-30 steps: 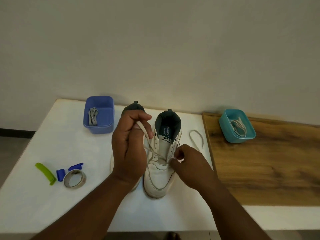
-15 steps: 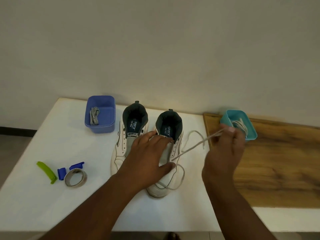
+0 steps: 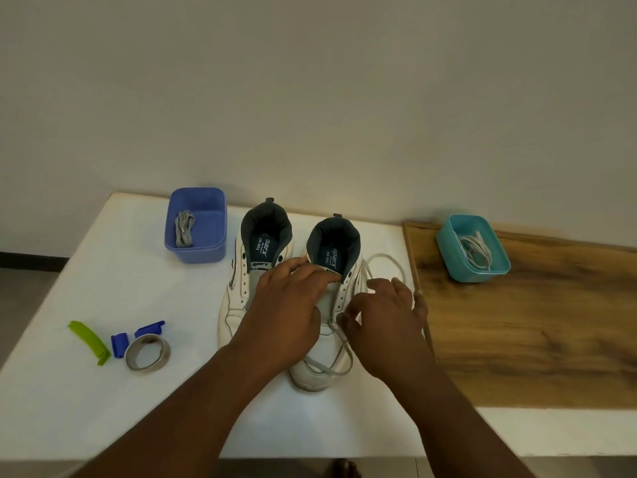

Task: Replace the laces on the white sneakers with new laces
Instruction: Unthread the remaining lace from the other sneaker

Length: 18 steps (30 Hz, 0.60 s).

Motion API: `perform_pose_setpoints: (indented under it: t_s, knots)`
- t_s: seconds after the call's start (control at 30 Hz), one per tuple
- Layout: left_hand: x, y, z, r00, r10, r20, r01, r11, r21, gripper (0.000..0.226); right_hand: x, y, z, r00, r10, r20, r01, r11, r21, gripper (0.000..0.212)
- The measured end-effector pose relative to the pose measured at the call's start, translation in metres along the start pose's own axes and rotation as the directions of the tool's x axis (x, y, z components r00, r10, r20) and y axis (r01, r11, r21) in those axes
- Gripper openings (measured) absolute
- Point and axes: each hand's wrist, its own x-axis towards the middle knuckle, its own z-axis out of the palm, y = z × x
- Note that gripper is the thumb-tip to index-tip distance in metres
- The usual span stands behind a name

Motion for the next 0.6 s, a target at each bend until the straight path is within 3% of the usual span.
perform_pose_setpoints:
  t_s: [0.07,0.13,0.2,0.23,0.27,0.3,0.37,0.47,0.53,0.6]
  knots:
    - [0.001,0.000,0.001,1.000,-0.006,-0.016,0.006,1.000,-0.012,0.051,0.004,0.004,0.000,0.996,-0.040,-0.084,0.038,0.999,-0.019,0.031]
    - [-0.001,0.000,0.002,0.999,0.005,-0.031,-0.005,1.000,-0.018,0.052,0.008,0.007,-0.001,0.931,-0.025,-0.364,0.099,0.978,0.186,0.025]
    - [-0.003,-0.001,0.002,0.999,0.020,-0.041,-0.022,0.999,-0.039,0.054,0.010,0.011,-0.010,0.707,0.167,-0.687,0.275,0.831,0.484,0.018]
    - [-0.003,-0.001,0.001,0.999,0.022,-0.044,-0.025,0.998,-0.059,0.054,0.009,0.012,-0.019,0.569,0.292,-0.769,0.403,0.716,0.570,0.015]
    - [-0.004,-0.001,0.001,0.999,0.021,-0.048,-0.025,0.997,-0.078,0.054,0.006,0.013,-0.026,0.476,0.377,-0.795,0.511,0.617,0.598,0.013]
    - [-0.004,-0.001,0.000,0.998,0.021,-0.053,-0.026,0.996,-0.090,0.053,0.004,0.012,-0.031,0.443,0.423,-0.790,0.578,0.539,0.613,0.012]
    - [-0.004,0.000,0.001,0.998,0.019,-0.065,-0.026,0.993,-0.114,0.049,0.003,0.006,-0.030,0.529,0.411,-0.742,0.587,0.454,0.670,0.012]
    - [-0.001,0.003,0.003,0.999,0.000,-0.052,-0.008,0.988,-0.156,0.043,0.006,-0.002,-0.010,0.774,0.224,-0.592,0.442,0.478,0.759,0.012]
    - [0.000,0.003,0.004,0.999,-0.008,-0.045,0.003,0.992,-0.128,0.047,0.008,-0.001,-0.002,0.864,0.064,-0.500,0.364,0.605,0.708,0.025]
    - [0.001,0.001,0.006,0.999,-0.022,-0.047,0.017,0.994,-0.108,0.045,0.009,0.004,0.004,0.910,-0.105,-0.402,0.316,0.803,0.506,0.032]
